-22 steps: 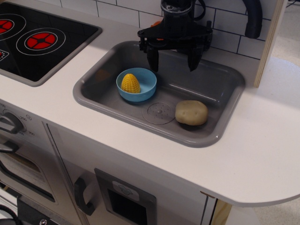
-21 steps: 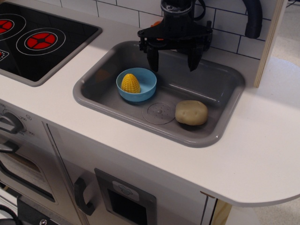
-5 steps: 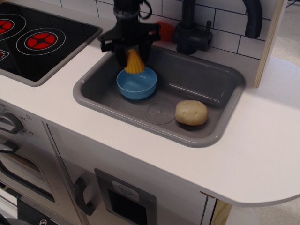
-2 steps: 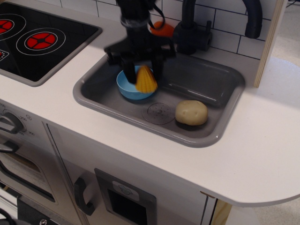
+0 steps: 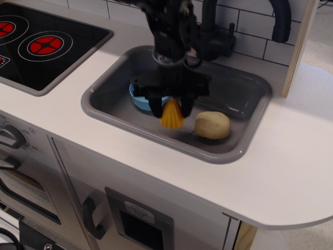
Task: Take corn out of bowl sink
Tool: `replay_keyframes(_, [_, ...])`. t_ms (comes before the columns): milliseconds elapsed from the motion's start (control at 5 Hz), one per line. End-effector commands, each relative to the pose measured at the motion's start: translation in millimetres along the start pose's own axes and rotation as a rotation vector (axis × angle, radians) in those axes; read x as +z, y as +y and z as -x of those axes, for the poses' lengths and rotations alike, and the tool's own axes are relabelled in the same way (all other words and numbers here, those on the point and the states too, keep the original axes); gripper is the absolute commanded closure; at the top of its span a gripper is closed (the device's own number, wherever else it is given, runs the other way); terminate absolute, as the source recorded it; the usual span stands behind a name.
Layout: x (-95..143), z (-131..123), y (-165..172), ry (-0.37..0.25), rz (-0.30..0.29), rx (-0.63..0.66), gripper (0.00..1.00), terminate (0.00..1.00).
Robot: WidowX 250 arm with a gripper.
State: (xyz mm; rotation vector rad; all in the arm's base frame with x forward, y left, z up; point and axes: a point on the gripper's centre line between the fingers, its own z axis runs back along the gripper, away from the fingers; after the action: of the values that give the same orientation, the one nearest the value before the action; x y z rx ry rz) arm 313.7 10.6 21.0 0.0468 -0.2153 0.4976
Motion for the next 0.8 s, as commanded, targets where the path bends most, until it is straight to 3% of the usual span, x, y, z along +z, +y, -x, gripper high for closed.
replay_keyframes(0, [-3.0, 13.2, -6.3, -0.032, -0.007, -0.042, 1.0, 0.0])
replay_keyframes(200, [-3.1, 12.7, -5.0, -0.026, -0.006, -0.044, 1.0, 0.0])
replay_keyframes(400, [-5.8, 12.9, -5.1, -0.002, -0.031, -0.064, 0.0, 0.0])
replay_keyframes(600, [-3.0, 11.8, -2.9, 0.044, -0.021, -0.076, 0.0, 0.0])
